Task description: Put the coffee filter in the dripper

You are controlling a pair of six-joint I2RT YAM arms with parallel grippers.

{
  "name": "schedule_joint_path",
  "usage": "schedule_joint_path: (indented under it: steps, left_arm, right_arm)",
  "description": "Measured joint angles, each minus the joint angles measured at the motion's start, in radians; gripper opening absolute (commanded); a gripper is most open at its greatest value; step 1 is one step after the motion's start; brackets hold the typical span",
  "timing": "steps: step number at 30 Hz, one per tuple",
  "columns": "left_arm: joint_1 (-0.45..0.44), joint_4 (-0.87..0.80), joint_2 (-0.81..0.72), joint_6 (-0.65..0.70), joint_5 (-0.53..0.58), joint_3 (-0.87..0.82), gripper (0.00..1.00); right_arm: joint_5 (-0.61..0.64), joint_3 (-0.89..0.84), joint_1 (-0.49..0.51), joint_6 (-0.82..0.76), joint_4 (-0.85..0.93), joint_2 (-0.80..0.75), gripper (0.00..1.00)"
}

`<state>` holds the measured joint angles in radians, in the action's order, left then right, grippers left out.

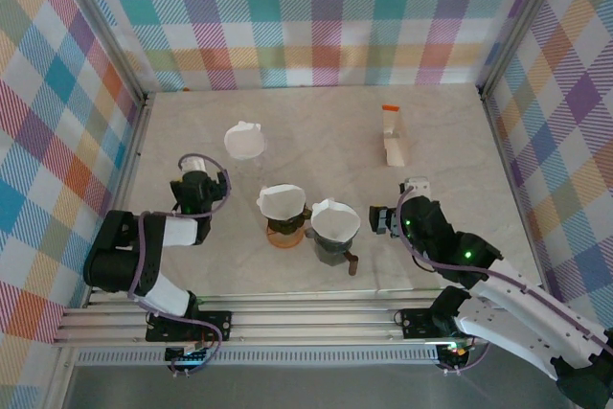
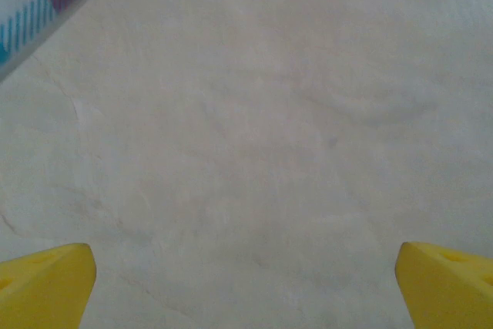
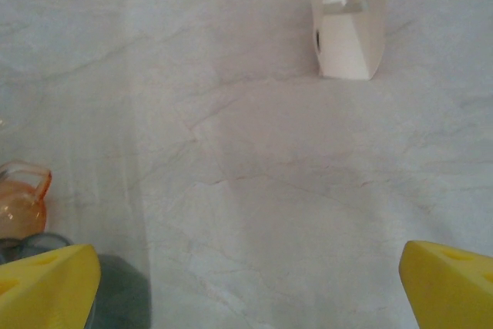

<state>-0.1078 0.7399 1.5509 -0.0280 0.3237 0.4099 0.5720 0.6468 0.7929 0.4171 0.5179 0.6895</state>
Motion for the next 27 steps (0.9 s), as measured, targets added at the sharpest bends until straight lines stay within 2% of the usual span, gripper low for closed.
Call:
schedule_joint_path:
  steps: [6, 11, 14, 17, 22, 25, 27]
  left_arm:
    - [0.002, 0.042, 0.012, 0.0, -0.014, -0.014, 1.0]
    - [0.002, 0.056, 0.012, 0.0, -0.019, -0.014, 1.0]
    - [0.002, 0.059, 0.012, 0.0, -0.02, -0.014, 1.0]
    - [0.002, 0.061, 0.012, 0.0, -0.02, -0.014, 1.0]
    - [0.002, 0.061, 0.012, 0.0, -0.02, -0.014, 1.0]
    - [0.002, 0.061, 0.012, 0.0, -0.02, -0.014, 1.0]
    - [0.002, 0.061, 0.012, 0.0, -0.02, -0.014, 1.0]
  right_arm:
    - [0.066, -0.051, -0.096, -0.17, -0.195, 0.004, 0.99]
    - [0.061, -0.144, -0.266, -0.323, -0.426, 0.106, 0.99]
    - [0.019, -0.214, -0.388, -0.375, -0.591, 0.227, 0.99]
    - [-0.035, -0.27, -0.496, -0.404, -0.773, 0.41, 0.99]
    - [-0.135, -0.278, -0.56, -0.47, -1.003, 0.656, 0.99]
    - [-0.212, -0.277, -0.587, -0.509, -1.134, 0.743, 0.99]
    - [-0.256, -0.258, -0.608, -0.512, -1.161, 0.78, 0.99]
